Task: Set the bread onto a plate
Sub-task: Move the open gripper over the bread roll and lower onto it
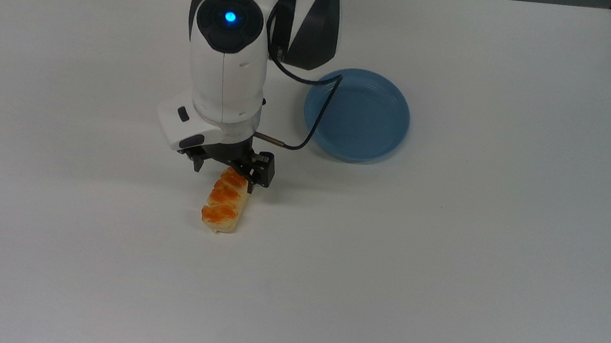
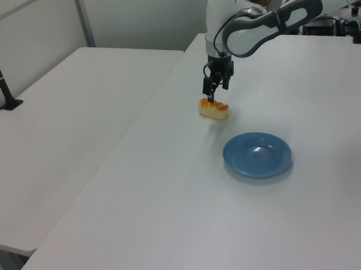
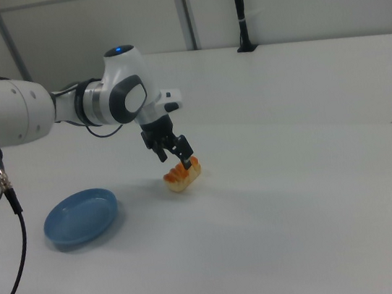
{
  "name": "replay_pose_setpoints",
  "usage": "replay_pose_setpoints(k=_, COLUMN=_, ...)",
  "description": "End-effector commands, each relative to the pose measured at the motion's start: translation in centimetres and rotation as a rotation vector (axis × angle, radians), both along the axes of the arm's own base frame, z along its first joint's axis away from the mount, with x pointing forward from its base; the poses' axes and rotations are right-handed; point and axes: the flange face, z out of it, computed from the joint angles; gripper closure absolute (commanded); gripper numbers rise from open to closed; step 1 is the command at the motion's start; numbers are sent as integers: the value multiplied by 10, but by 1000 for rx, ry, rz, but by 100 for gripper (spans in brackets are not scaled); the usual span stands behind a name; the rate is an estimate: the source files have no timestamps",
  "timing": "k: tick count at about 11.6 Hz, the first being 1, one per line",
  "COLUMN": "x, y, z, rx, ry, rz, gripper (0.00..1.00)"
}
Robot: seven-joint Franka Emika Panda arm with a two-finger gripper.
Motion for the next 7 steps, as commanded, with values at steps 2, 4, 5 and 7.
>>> replay_pose_setpoints(k=2, x=11, y=7, z=-35, rx=-2, ry=-14, rz=-1, gripper=0)
replay_pose_setpoints(k=4, x=13, y=8, z=-46, rx=-4, ry=-21, rz=-14, gripper=0)
replay_pose_setpoints(k=5, x=13, y=8, z=-47, rx=-4, ry=-22, rz=-14, gripper=0)
replay_pose_setpoints(k=7, x=13, y=10, z=-48, rx=-6, ry=-20, rz=-12, gripper=27)
